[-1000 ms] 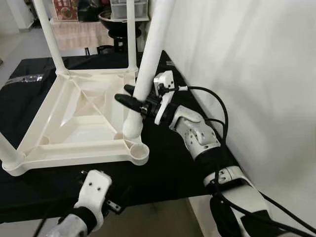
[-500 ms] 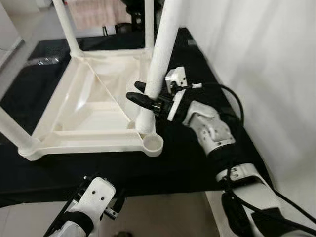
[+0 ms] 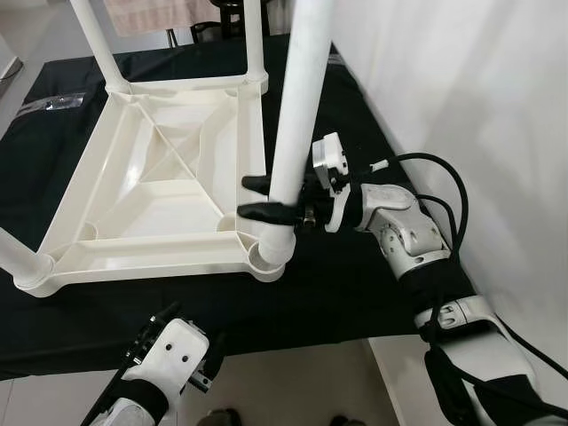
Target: Building children table
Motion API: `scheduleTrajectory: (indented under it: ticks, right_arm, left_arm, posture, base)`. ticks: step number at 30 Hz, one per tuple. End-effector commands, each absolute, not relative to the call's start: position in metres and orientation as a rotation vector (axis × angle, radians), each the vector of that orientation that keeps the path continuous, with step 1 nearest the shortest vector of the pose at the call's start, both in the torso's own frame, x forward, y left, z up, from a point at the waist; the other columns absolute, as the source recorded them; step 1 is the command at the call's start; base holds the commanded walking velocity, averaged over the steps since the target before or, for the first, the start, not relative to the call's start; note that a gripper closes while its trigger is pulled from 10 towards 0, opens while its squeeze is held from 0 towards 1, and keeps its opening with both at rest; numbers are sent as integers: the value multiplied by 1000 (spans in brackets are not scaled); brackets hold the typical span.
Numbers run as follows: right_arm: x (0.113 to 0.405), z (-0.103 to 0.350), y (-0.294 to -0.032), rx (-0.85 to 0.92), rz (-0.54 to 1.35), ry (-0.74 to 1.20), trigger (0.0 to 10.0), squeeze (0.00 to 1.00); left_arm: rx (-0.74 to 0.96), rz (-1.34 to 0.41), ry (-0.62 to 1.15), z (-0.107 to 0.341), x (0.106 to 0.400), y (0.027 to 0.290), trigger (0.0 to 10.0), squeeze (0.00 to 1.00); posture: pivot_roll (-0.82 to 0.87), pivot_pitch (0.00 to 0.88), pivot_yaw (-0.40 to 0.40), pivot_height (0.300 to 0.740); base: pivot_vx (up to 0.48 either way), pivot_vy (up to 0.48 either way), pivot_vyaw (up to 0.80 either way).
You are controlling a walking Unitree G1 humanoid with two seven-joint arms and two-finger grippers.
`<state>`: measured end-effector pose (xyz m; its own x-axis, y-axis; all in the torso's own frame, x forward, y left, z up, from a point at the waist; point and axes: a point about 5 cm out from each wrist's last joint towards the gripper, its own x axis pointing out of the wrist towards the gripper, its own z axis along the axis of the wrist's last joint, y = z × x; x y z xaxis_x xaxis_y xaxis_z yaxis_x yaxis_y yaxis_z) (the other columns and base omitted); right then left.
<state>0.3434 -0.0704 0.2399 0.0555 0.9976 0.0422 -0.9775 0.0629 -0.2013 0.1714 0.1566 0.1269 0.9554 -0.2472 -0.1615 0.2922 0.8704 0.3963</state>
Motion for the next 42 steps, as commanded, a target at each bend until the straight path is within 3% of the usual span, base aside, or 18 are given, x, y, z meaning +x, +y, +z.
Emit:
scheduleTrajectory:
  ticks: [1, 17, 42]
  right_arm:
    - [340, 226, -64, -149, 1538, -128, 10000, 0]
    - [347, 232, -23, -227, 1534, -77, 10000, 0]
    - [347, 223, -44, -241, 1730, 19, 10000, 0]
  left_arm:
    - [428, -294, 114, 124, 170, 156, 10000, 0]
    - [408, -316, 99, 123, 177, 147, 10000, 0]
    - [415, -317, 94, 121, 178, 144, 10000, 0]
  posture:
    - [118, 281, -19, 740]
    - [96, 285, -58, 740]
    - [109, 273, -65, 740]
  base:
    - [0, 0, 0]
    - [0, 0, 0]
    - [0, 0, 0]
